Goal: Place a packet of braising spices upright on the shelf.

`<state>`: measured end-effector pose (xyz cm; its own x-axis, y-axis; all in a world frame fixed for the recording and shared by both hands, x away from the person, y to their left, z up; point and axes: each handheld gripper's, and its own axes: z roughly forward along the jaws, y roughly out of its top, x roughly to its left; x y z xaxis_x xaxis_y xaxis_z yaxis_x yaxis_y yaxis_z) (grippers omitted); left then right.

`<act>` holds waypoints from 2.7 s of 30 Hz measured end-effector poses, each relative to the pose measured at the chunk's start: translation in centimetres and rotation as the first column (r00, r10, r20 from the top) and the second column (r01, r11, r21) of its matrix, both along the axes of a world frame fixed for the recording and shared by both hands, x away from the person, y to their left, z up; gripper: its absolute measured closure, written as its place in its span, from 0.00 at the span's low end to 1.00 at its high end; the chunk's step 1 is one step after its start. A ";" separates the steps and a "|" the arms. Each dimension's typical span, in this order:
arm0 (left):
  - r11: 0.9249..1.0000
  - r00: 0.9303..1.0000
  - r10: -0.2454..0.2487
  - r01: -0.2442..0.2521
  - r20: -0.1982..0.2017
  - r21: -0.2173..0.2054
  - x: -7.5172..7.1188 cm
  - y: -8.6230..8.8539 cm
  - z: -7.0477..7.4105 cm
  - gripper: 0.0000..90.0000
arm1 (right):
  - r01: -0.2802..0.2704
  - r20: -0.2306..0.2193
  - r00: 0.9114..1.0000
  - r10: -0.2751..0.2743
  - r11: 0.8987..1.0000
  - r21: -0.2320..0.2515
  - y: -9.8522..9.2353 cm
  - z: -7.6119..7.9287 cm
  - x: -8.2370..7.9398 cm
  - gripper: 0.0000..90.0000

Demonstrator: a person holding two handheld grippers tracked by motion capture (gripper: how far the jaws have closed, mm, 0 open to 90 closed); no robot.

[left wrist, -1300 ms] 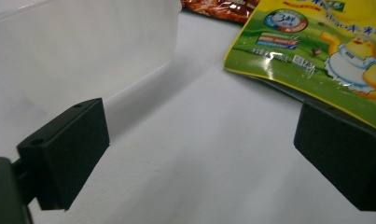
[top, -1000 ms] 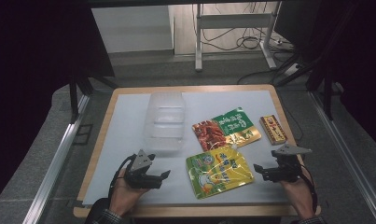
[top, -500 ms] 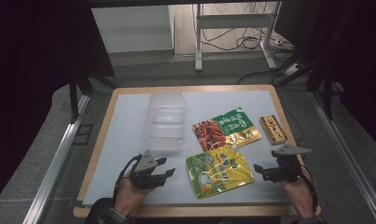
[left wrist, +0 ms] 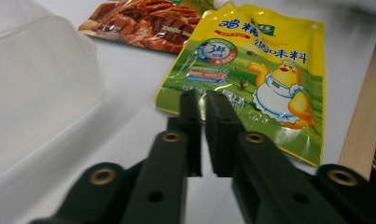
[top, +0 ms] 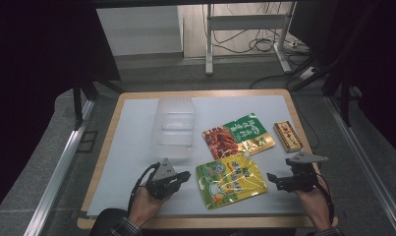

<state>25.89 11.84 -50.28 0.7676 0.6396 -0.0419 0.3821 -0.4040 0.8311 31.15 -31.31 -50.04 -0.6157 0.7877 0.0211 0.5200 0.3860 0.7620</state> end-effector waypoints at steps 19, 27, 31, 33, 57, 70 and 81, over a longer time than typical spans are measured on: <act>0.994 0.994 -0.105 0.105 -0.017 0.027 1.9 -3.9 -1.0 1.00 | -0.010 -0.007 1.000 0.010 1.000 -0.002 0.2 -0.1 0.1 0.06; 0.987 0.989 -0.150 0.150 -0.014 0.049 2.4 -5.7 -1.6 1.00 | -0.018 -0.014 1.000 0.018 1.000 0.000 0.3 -0.3 0.2 0.06; 0.984 0.985 -0.172 0.172 -0.017 0.043 2.7 -6.6 -2.2 1.00 | -0.019 -0.013 1.000 0.019 1.000 0.002 0.3 -0.3 0.2 0.06; 0.982 0.983 -0.182 0.183 -0.035 0.041 2.8 -7.0 -2.8 1.00 | -0.019 -0.013 1.000 0.019 1.000 0.001 0.4 -0.3 0.2 0.06; 0.982 0.986 -0.164 0.165 -0.020 0.096 1.5 -6.3 -3.2 1.00 | -0.081 -0.019 0.996 0.082 0.996 0.047 1.4 0.2 -0.2 0.05; 0.983 0.986 -0.139 0.149 -0.094 0.104 0.9 -4.9 -3.9 1.00 | -0.132 -0.047 0.990 0.135 0.990 0.055 2.4 0.3 -0.4 0.05; 0.983 0.986 -0.138 0.148 -0.098 0.107 0.7 -4.7 -3.9 1.00 | -0.195 -0.128 0.971 0.204 0.978 0.080 4.4 -0.5 0.3 0.05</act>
